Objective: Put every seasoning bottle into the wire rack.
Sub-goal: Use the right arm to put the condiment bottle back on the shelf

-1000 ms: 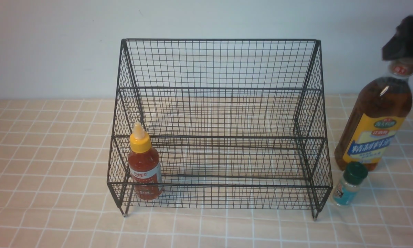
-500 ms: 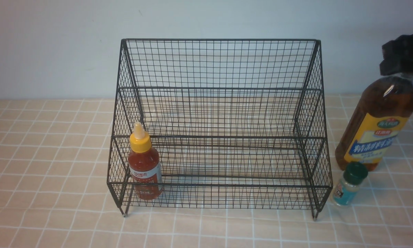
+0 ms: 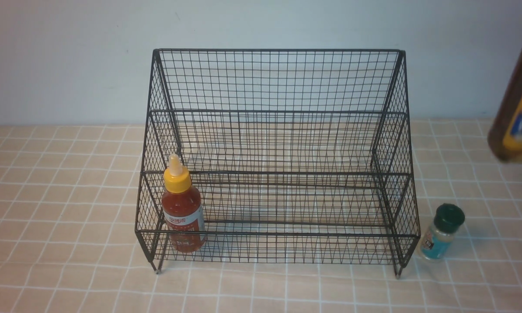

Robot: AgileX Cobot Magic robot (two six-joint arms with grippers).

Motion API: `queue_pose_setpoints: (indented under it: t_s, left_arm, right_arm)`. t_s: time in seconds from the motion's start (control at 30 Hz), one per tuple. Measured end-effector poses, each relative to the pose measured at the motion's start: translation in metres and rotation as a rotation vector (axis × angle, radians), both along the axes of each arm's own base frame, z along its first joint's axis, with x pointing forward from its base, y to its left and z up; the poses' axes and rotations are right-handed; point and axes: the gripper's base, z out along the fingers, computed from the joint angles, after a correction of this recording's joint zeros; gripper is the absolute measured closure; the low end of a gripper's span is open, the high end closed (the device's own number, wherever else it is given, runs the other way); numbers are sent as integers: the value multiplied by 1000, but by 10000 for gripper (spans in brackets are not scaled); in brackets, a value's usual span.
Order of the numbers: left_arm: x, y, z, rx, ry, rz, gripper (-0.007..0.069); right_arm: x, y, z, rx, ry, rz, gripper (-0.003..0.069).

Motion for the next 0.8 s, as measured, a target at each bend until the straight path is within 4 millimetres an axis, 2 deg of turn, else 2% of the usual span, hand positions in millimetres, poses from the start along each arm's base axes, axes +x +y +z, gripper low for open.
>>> queue_pose_setpoints:
  t_s: [0.03,0.07,0.3,0.43,0.5,0.63,0.8]
  left_arm:
    - [0,0,0,0,0,0,631]
    - [1,0,0,4,1,2,631]
    - [1,2,1,22,-10,18,631]
    - [1,2,1,23,-11,18,631]
    - [2,2,1,24,-12,19,631]
    - [2,2,1,25,-12,20,631]
    - [2,2,1,24,-12,20,631]
  right_arm:
    - [-2,0,4,3,-9,3,342]
    - [-11,3,25,20,-62,16,342]
    - [-43,16,73,114,-224,106,342]
    - [-48,27,79,207,-236,195,342]
    - [-51,41,81,265,-237,269,342]
    - [-53,60,84,281,-269,340,342]
    - [-44,84,84,293,-315,385,342]
